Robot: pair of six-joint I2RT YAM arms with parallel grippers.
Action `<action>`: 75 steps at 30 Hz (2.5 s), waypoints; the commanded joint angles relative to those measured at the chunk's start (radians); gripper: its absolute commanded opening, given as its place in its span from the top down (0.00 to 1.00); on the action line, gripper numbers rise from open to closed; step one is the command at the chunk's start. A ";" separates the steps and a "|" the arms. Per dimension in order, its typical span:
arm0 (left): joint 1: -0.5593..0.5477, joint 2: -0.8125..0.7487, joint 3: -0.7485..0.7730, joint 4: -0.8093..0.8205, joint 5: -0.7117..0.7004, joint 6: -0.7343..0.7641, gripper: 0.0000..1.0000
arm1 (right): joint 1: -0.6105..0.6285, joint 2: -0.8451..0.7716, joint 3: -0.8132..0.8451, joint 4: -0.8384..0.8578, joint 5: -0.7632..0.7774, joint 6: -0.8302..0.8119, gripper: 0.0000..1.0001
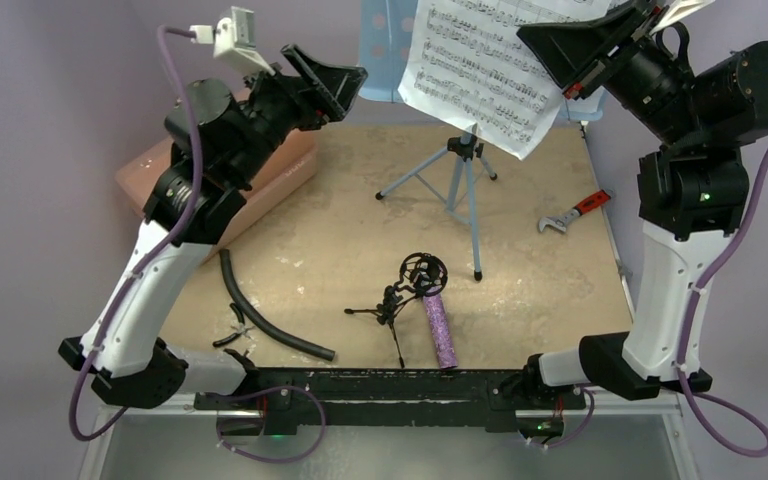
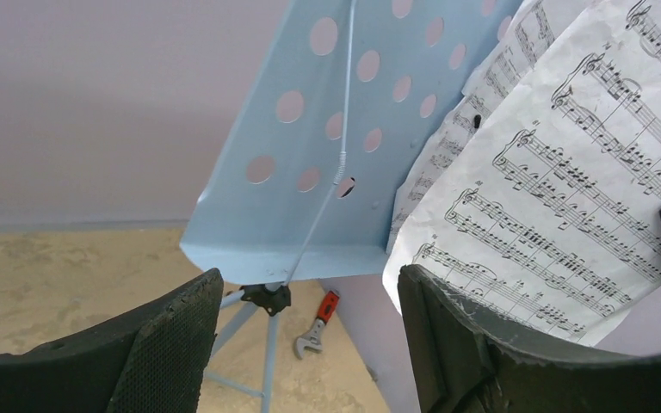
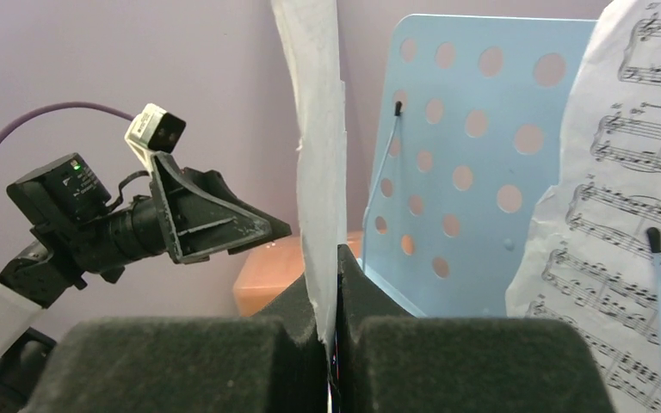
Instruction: Set up the instrument practice props
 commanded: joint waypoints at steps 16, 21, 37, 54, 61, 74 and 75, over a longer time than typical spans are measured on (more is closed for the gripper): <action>-0.002 0.181 0.098 0.258 0.127 -0.069 0.43 | -0.003 0.007 -0.001 0.019 0.102 -0.095 1.00; -0.002 0.213 0.109 0.293 0.123 -0.085 0.52 | -0.003 0.039 0.011 0.036 0.096 -0.112 1.00; -0.002 0.268 0.161 0.338 0.085 -0.085 0.63 | -0.003 0.140 0.074 0.100 0.051 -0.117 1.00; -0.002 0.271 0.162 0.340 0.076 -0.089 0.87 | -0.003 0.200 0.088 0.156 0.018 -0.097 1.00; -0.003 0.270 0.163 0.364 0.089 -0.075 1.00 | -0.002 0.215 0.084 0.178 0.027 -0.089 1.00; -0.003 0.232 0.078 0.506 0.127 -0.024 1.00 | -0.001 0.249 0.097 0.186 0.042 -0.081 1.00; -0.003 0.231 0.076 0.507 0.127 -0.024 1.00 | 0.000 0.252 0.098 0.184 0.045 -0.080 1.00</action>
